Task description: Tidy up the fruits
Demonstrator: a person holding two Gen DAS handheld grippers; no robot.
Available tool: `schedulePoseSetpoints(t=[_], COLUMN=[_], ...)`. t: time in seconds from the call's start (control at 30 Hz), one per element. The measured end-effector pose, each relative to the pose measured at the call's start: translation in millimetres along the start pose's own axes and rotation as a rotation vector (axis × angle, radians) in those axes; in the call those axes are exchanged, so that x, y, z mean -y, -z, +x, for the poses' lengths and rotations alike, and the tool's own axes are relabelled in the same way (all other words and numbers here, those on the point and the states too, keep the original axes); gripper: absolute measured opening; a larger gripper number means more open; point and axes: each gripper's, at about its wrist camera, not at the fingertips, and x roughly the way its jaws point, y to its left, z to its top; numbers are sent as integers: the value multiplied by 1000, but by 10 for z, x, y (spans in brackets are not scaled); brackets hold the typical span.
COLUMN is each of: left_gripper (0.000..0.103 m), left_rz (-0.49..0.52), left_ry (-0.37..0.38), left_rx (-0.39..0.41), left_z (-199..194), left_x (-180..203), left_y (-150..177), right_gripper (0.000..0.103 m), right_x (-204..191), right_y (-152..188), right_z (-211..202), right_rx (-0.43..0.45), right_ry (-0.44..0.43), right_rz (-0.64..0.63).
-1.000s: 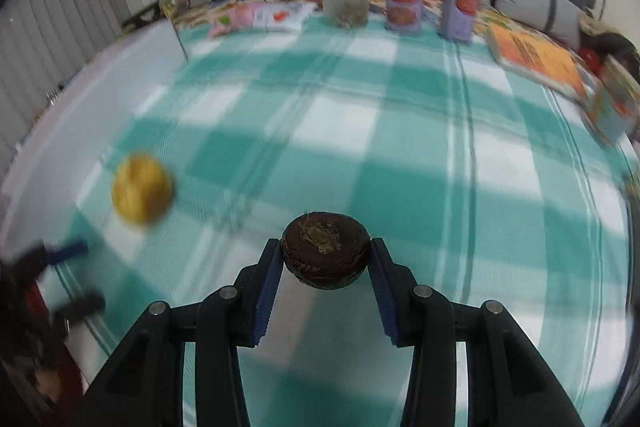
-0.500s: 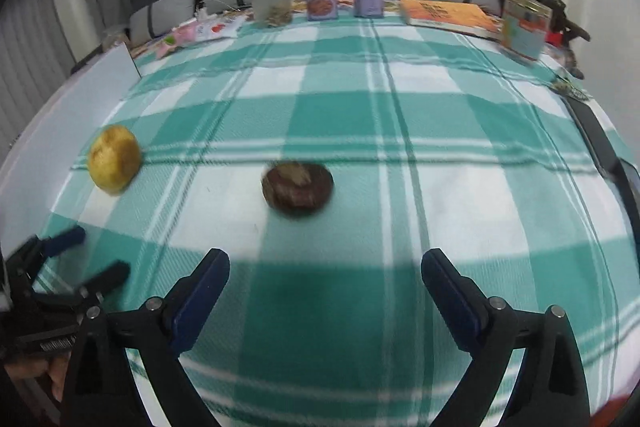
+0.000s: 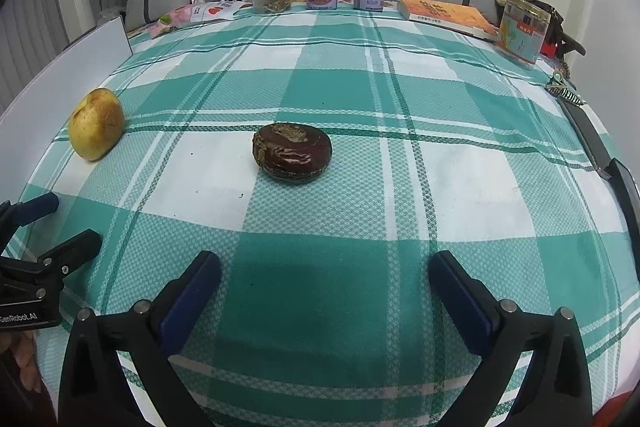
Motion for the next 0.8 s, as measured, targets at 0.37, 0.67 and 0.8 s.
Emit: schedulePoseSetpoints(t=[0.37,0.67,0.8], left_gripper=[103,103,102], left_rz=[1,1,3], left_ry=[-2,-1,24], left_rx=[3,4,-8], left_z=[3,5,-5], left_x=[3,4,-13], left_y=[6,9,-14], right_gripper=[103,103,103], right_x=[0,1,3], right_y=[-2,0,-4], right_z=[3,5,7], right_rx=[0,0,-2], right_ry=[0,0,-4], right_rz=[-1,-1,1])
